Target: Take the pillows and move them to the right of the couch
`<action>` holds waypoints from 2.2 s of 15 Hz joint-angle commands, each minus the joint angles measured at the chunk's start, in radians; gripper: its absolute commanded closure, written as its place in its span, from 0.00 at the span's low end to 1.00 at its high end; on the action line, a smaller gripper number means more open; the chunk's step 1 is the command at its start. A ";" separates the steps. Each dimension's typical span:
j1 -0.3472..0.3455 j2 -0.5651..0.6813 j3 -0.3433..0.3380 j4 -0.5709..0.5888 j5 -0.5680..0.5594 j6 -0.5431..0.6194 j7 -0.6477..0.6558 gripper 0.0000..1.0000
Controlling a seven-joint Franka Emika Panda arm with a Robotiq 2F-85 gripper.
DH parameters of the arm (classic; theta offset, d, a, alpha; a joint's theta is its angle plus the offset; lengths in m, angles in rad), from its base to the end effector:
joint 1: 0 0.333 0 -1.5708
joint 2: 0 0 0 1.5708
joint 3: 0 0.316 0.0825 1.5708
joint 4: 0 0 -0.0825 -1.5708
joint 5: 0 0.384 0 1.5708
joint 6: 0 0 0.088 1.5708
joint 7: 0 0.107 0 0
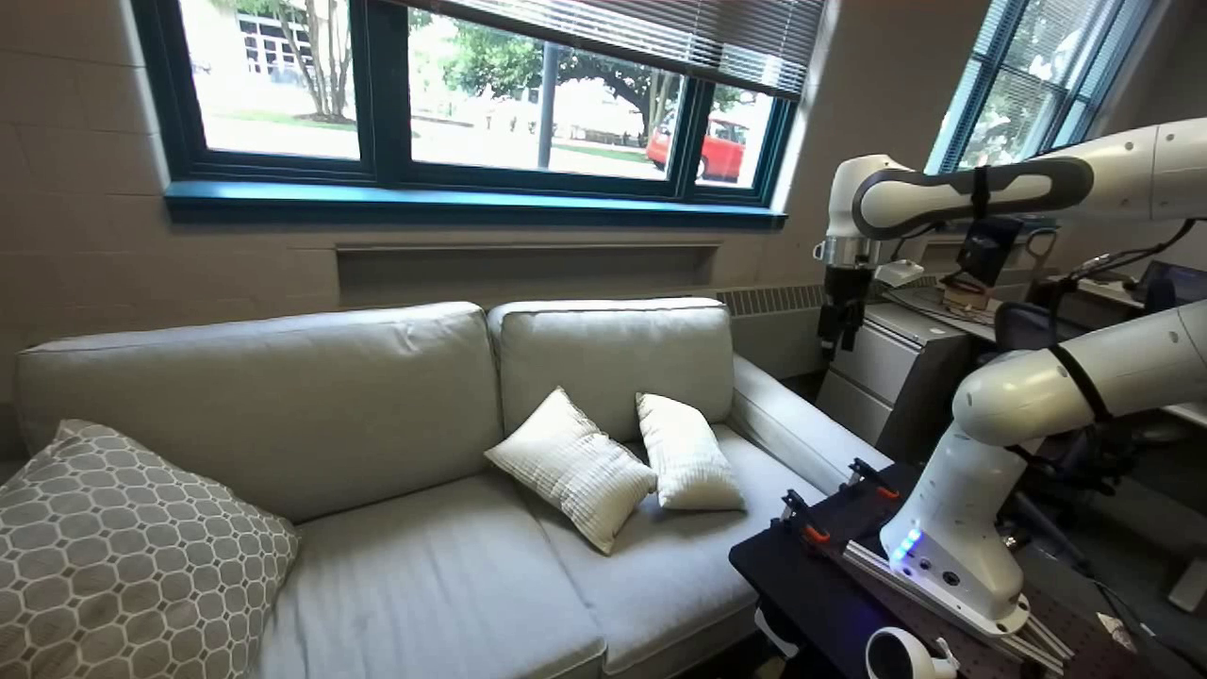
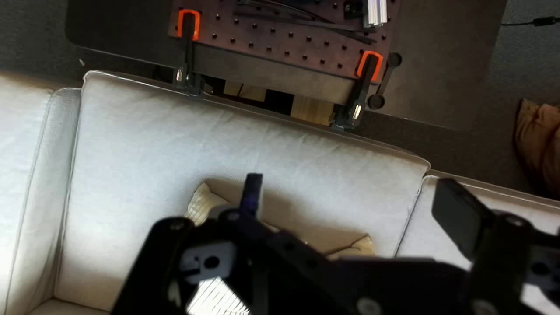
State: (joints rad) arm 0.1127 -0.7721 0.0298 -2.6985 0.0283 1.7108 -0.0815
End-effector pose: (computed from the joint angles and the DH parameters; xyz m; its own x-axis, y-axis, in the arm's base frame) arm 0.2872 0.0436 0.4371 0.9558 0.2026 -0.2129 0.2024 -0.9790 -0.0232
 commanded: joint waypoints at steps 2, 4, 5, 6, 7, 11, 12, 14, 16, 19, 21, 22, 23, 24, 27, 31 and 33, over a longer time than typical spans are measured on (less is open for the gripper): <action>-0.004 0.000 0.004 0.001 0.002 -0.001 -0.002 0.00; -0.004 0.000 0.004 0.001 0.002 -0.001 -0.002 0.00; -0.010 0.000 0.009 -0.001 0.001 0.003 0.012 0.00; -0.012 0.000 0.010 0.000 0.001 0.010 0.020 0.00; -0.017 0.006 0.015 0.004 0.000 0.028 0.035 0.00; -0.029 0.058 0.029 0.027 0.026 0.172 0.114 0.00; -0.032 0.077 0.034 0.033 0.035 0.218 0.141 0.00; -0.042 0.138 0.052 0.055 0.041 0.321 0.203 0.00; -0.053 0.203 0.070 0.080 0.049 0.413 0.272 0.00; -0.090 0.350 0.106 0.152 0.031 0.533 0.403 0.00; -0.085 0.420 0.101 0.200 0.047 0.536 0.420 0.00; -0.076 0.325 0.093 0.119 0.034 0.543 0.387 0.00; -0.075 0.357 0.092 0.136 0.034 0.547 0.389 0.00; -0.075 0.370 0.091 0.137 0.033 0.552 0.389 0.00; -0.075 0.358 0.092 0.132 0.034 0.551 0.389 0.00; -0.088 0.368 0.093 0.112 0.025 0.575 0.406 0.00; -0.098 0.420 0.099 0.112 0.024 0.617 0.435 0.00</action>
State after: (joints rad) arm 0.0305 -0.4055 0.1204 -2.5826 0.0591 2.2767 0.3135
